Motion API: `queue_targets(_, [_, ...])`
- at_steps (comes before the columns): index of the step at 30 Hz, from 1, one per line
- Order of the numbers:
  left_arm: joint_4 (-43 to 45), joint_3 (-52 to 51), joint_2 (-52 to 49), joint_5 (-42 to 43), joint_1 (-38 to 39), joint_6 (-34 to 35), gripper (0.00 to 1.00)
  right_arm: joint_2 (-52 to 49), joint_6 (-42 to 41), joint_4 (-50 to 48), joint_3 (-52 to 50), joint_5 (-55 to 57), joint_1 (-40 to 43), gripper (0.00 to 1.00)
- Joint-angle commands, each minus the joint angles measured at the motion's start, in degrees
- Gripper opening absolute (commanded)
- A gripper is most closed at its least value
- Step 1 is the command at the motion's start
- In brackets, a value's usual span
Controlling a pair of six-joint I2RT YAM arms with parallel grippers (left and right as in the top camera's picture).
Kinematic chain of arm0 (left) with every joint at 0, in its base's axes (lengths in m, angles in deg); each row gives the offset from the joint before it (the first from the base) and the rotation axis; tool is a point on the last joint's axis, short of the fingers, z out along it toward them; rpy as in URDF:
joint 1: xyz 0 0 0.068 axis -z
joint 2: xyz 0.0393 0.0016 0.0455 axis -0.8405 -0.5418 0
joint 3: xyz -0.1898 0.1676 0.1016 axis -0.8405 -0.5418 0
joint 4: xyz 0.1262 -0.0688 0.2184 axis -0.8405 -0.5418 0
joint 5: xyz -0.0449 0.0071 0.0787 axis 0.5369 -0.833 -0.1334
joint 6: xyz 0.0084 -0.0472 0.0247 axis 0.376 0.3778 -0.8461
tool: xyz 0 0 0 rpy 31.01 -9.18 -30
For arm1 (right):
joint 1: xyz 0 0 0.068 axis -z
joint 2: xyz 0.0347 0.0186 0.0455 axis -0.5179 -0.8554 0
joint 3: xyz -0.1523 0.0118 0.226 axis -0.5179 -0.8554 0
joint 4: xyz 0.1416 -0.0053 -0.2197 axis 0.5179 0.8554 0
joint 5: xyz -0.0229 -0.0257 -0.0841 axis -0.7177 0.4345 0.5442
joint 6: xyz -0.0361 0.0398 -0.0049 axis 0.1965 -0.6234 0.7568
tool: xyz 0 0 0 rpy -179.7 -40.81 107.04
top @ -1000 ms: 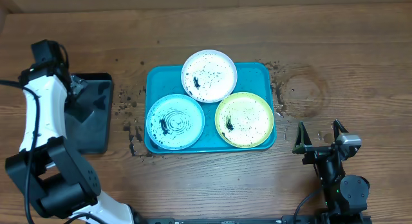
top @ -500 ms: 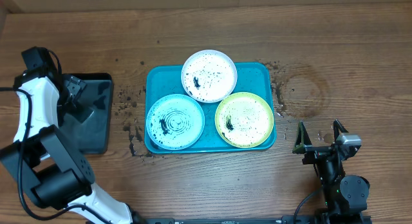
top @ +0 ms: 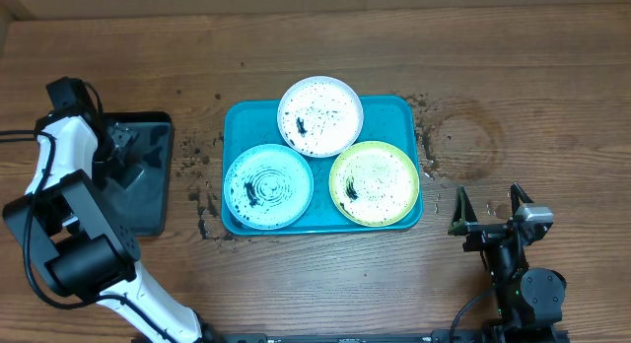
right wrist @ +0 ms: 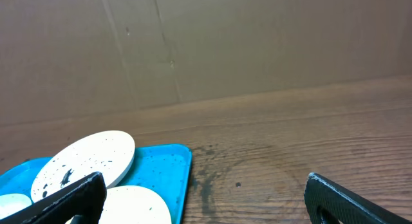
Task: Clean dirty plates on tray and stack at the side
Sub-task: 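Close the left gripper on the green sponge in the water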
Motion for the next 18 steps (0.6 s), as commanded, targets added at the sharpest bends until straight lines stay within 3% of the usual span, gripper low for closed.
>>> queue_targets(1, [0.6,1.0,-1.9,0.4,0.0,-1.0,0.86,0.5,0.2,-0.3,-0.6,-0.1,0.2,1.00])
queue_targets(3, [0.7,1.0,-2.4,0.4,0.0,-1.0,0.86,0.5,0.2,-0.3,-0.6,0.0,0.2,1.00])
queue_targets(6, [0.5,1.0,-3.3,0.5,0.0,-1.0,0.76,0.5,0.2,-0.3,-0.6,0.0,0.2,1.00])
queue_targets(10, [-0.2,1.0,-4.9,1.3,0.0,-1.0,0.73,0.5,0.2,-0.3,-0.6,0.0,0.2,1.00])
queue_targets(16, [-0.9,1.0,-6.3,1.3,0.0,-1.0,0.51,0.5,0.2,-0.3,-0.6,-0.1,0.2,1.00])
queue_targets(18, [-0.7,1.0,-6.2,0.7,0.0,-1.3,0.37,0.5,0.2,-0.3,-0.6,0.0,0.2,1.00])
